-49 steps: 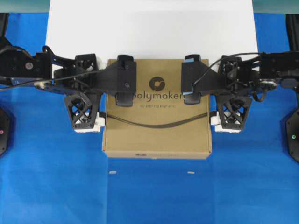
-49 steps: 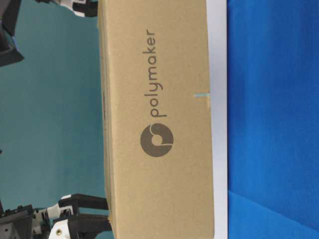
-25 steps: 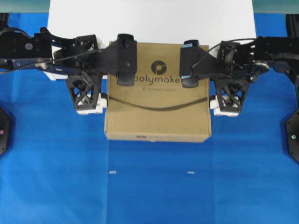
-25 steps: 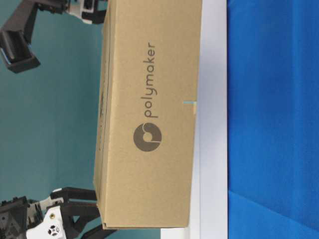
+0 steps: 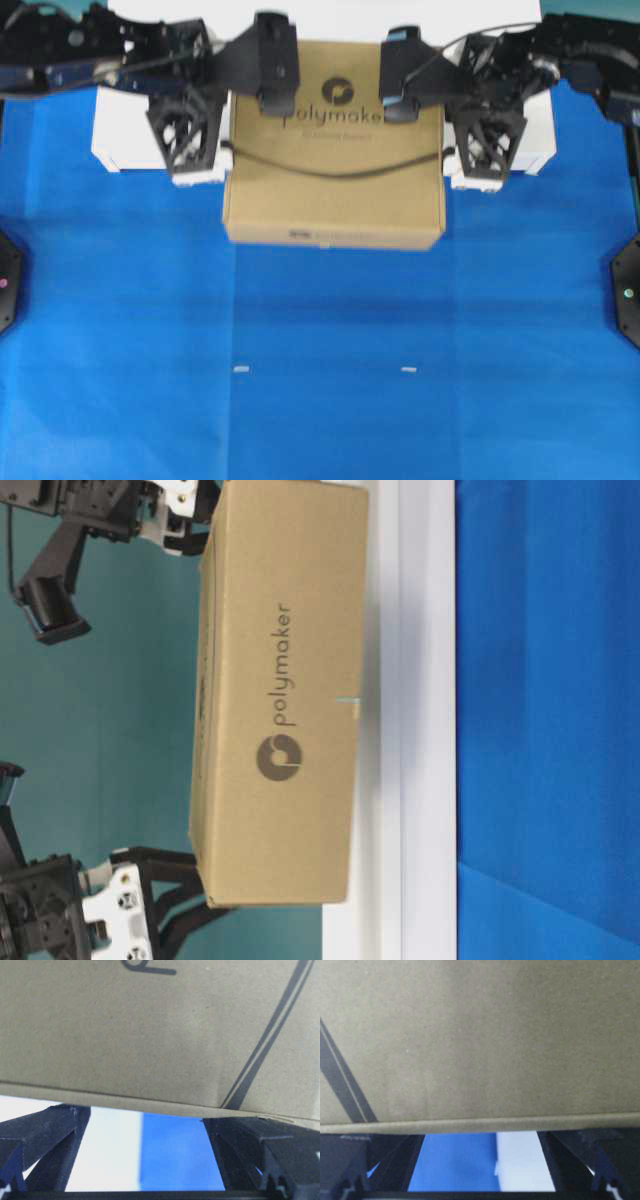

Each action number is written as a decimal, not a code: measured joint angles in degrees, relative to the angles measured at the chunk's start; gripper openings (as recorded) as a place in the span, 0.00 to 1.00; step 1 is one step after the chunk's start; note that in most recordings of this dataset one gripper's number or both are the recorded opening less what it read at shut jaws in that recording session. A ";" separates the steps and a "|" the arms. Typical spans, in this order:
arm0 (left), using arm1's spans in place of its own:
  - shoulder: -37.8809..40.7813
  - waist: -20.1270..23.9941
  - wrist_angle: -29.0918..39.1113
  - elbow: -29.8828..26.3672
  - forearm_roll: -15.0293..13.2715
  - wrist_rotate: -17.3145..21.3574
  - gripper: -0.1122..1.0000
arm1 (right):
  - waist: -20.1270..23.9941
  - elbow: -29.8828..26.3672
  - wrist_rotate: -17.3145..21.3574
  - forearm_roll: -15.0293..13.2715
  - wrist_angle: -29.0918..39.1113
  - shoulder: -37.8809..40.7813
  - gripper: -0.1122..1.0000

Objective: Place the cardboard box on the stand after clamping it between your arms.
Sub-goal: 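Lift the clamped box and carry it back toward the white stand, then lower the box onto the white stand with both grippers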

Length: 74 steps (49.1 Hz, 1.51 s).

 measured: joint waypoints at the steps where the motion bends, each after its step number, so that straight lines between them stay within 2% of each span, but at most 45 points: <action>1: 0.18 0.35 0.09 -0.44 0.09 0.35 0.88 | -0.44 -0.09 -0.44 0.26 0.00 0.18 0.98; 8: 1.85 2.37 1.76 -4.04 0.18 3.60 0.88 | -3.60 -1.49 -4.48 2.11 0.00 1.32 0.98; 16: 4.22 4.39 3.25 -7.65 0.26 4.31 0.88 | -7.03 -3.08 -8.70 3.16 -0.09 3.25 0.98; 28: 6.06 7.29 3.25 -8.61 0.44 4.39 0.88 | -10.20 -6.68 -13.89 4.83 0.97 6.06 0.98; 38: 8.70 10.28 3.16 -8.61 0.53 4.48 0.88 | -13.80 -12.30 -19.25 9.32 1.67 8.44 0.98; 45: 10.11 11.78 3.16 -8.79 0.53 5.19 0.88 | -15.38 -14.50 -21.97 10.99 2.29 10.99 0.98; 52: 11.60 12.13 3.25 -10.55 0.70 7.03 0.88 | -16.17 -16.00 -23.29 11.51 3.87 12.92 0.98; 68: 13.54 12.66 3.16 -13.18 0.79 7.03 0.88 | -18.02 -16.96 -24.79 11.51 4.48 14.15 0.98; 74: 13.71 13.80 3.16 -14.33 0.70 6.94 0.88 | -18.98 -17.05 -24.87 12.39 4.48 14.59 0.98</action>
